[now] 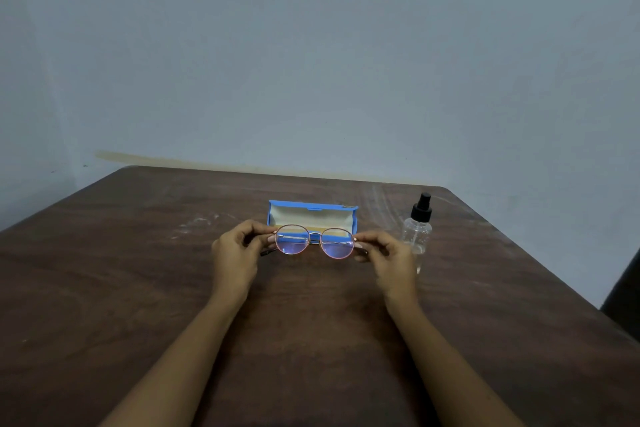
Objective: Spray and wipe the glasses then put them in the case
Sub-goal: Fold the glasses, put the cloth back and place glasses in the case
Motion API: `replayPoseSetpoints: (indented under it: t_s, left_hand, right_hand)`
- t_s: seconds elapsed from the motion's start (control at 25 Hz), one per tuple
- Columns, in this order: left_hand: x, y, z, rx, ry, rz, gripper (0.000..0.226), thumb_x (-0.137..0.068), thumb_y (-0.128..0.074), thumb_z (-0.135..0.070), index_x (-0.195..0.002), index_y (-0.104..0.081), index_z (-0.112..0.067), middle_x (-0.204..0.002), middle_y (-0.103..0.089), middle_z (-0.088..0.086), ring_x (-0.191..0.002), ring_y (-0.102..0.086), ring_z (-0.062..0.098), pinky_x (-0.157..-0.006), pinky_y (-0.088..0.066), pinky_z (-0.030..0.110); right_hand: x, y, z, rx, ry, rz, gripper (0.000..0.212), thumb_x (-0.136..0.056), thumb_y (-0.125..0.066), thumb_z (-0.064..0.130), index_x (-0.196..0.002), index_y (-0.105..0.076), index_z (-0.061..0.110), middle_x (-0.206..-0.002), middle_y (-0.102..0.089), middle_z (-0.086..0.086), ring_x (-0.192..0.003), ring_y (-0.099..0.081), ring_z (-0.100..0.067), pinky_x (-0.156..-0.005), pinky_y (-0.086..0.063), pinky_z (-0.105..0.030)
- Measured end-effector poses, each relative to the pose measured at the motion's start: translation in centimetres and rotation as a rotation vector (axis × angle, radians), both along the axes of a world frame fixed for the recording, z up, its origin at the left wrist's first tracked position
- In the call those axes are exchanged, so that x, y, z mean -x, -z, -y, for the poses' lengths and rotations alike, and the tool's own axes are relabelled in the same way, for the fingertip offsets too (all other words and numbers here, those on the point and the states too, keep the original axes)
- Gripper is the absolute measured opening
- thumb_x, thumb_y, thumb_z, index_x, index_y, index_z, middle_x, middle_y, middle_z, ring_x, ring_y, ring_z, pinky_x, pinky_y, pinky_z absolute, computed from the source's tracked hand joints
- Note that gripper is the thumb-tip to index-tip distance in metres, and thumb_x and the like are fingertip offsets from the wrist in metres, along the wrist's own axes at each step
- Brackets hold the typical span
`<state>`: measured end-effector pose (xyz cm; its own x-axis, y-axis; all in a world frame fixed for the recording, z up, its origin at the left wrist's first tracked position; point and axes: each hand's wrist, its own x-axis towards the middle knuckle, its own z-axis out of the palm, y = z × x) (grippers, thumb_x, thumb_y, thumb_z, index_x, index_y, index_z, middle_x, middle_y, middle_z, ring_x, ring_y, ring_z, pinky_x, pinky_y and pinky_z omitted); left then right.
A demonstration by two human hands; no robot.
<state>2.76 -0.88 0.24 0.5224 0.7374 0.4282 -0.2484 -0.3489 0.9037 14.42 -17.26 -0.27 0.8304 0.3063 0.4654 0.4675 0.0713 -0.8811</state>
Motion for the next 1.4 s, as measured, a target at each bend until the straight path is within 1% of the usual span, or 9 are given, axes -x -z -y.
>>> replayPoseSetpoints:
  t_s: [0.16, 0.28, 0.44, 0.64, 0.72, 0.88, 1.08, 1.2, 1.4]
  left_hand:
    - [-1.2, 0.0, -0.9, -0.187, -0.169, -0.103, 0.013, -0.071, -0.065, 0.006, -0.075, -0.072, -0.005, -0.073, -0.058, -0.001, -0.063, -0.057, -0.004, -0.056, -0.037, 0.0]
    - [-2.2, 0.4, -2.1, -0.192, -0.218, -0.177, 0.015, -0.07, -0.068, 0.001, -0.075, -0.074, -0.012, -0.076, -0.056, -0.001, -0.071, -0.054, 0.012, -0.058, -0.036, 0.005]
    - [-3.2, 0.3, -3.3, -0.17, -0.226, -0.254, 0.013, -0.071, -0.069, -0.003, -0.078, -0.074, -0.013, -0.083, -0.056, 0.001, -0.08, -0.053, 0.017, -0.064, -0.038, 0.024]
    - [-4.6, 0.2, -4.5, -0.147, -0.198, -0.296, 0.011, -0.072, -0.071, -0.004, -0.08, -0.074, -0.011, -0.086, -0.056, 0.001, -0.082, -0.054, 0.017, -0.07, -0.039, 0.027]
    - [-5.0, 0.2, -4.7, -0.144, -0.187, -0.298, 0.013, -0.072, -0.07, -0.004, -0.083, -0.074, -0.01, -0.088, -0.057, 0.003, -0.081, -0.054, 0.017, -0.069, -0.039, 0.026]
    - [-5.6, 0.0, -5.0, -0.151, -0.16, -0.29, 0.014, -0.073, -0.069, -0.002, -0.085, -0.074, -0.008, -0.088, -0.057, 0.003, -0.079, -0.053, 0.015, -0.065, -0.039, 0.018]
    - [-6.5, 0.0, -5.1, -0.121, -0.167, -0.29, 0.012, -0.072, -0.071, -0.006, -0.083, -0.074, -0.011, -0.09, -0.058, 0.002, -0.082, -0.055, 0.017, -0.074, -0.042, 0.029]
    - [-6.9, 0.1, -5.4, -0.128, -0.18, -0.313, 0.013, -0.073, -0.071, -0.008, -0.086, -0.073, -0.011, -0.093, -0.057, 0.001, -0.088, -0.055, 0.017, -0.077, -0.043, 0.03]
    - [-7.5, 0.1, -5.7, -0.174, -0.254, -0.373, 0.014, -0.075, -0.071, -0.014, -0.089, -0.072, -0.015, -0.09, -0.052, 0.002, -0.084, -0.05, 0.017, -0.068, -0.039, 0.03]
  right_hand:
    - [-0.3, -0.6, -0.5, 0.152, 0.146, 0.261, 0.023, -0.075, -0.055, -0.018, -0.078, -0.072, -0.003, -0.075, -0.062, -0.007, -0.069, -0.056, 0.016, -0.063, -0.042, 0.0]
    - [-1.0, -1.1, -1.6, 0.244, 0.137, 0.241, 0.023, -0.078, -0.052, -0.019, -0.079, -0.071, -0.005, -0.08, -0.059, -0.01, -0.068, -0.054, 0.019, -0.062, -0.039, 0.003]
    - [-2.7, -1.3, -3.1, 0.358, 0.16, 0.118, 0.016, -0.081, -0.056, -0.011, -0.086, -0.07, -0.005, -0.1, -0.06, -0.009, -0.065, -0.052, 0.003, -0.057, -0.035, 0.005]
    - [-4.2, -1.3, -4.2, 0.451, 0.194, 0.091, 0.017, -0.084, -0.056, -0.006, -0.094, -0.07, -0.004, -0.128, -0.053, -0.012, -0.108, -0.05, -0.014, -0.072, -0.028, 0.007]
    - [-4.8, -1.4, -4.4, 0.463, 0.202, 0.057, 0.019, -0.085, -0.057, -0.004, -0.099, -0.069, -0.003, -0.127, -0.055, -0.012, -0.11, -0.051, -0.015, -0.07, -0.027, 0.008]
    - [-5.7, -1.7, -4.6, 0.475, 0.188, 0.041, 0.016, -0.083, -0.06, -0.004, -0.093, -0.071, 0.0, -0.116, -0.063, -0.011, -0.086, -0.051, -0.008, -0.058, -0.029, 0.011]
    - [-6.3, -1.8, -4.6, 0.483, 0.219, 0.047, 0.014, -0.08, -0.064, 0.001, -0.09, -0.073, 0.004, -0.103, -0.069, -0.009, -0.087, -0.054, -0.009, -0.063, -0.033, 0.002]
    - [-6.5, -2.0, -5.1, 0.502, 0.215, 0.026, 0.014, -0.081, -0.064, 0.002, -0.093, -0.073, 0.003, -0.104, -0.07, -0.01, -0.085, -0.053, -0.009, -0.058, -0.033, 0.007]
    - [-6.9, -2.1, -5.6, 0.48, 0.19, -0.095, 0.017, -0.082, -0.064, 0.006, -0.097, -0.072, 0.005, -0.106, -0.07, -0.009, -0.096, -0.059, -0.015, -0.072, -0.038, -0.014]
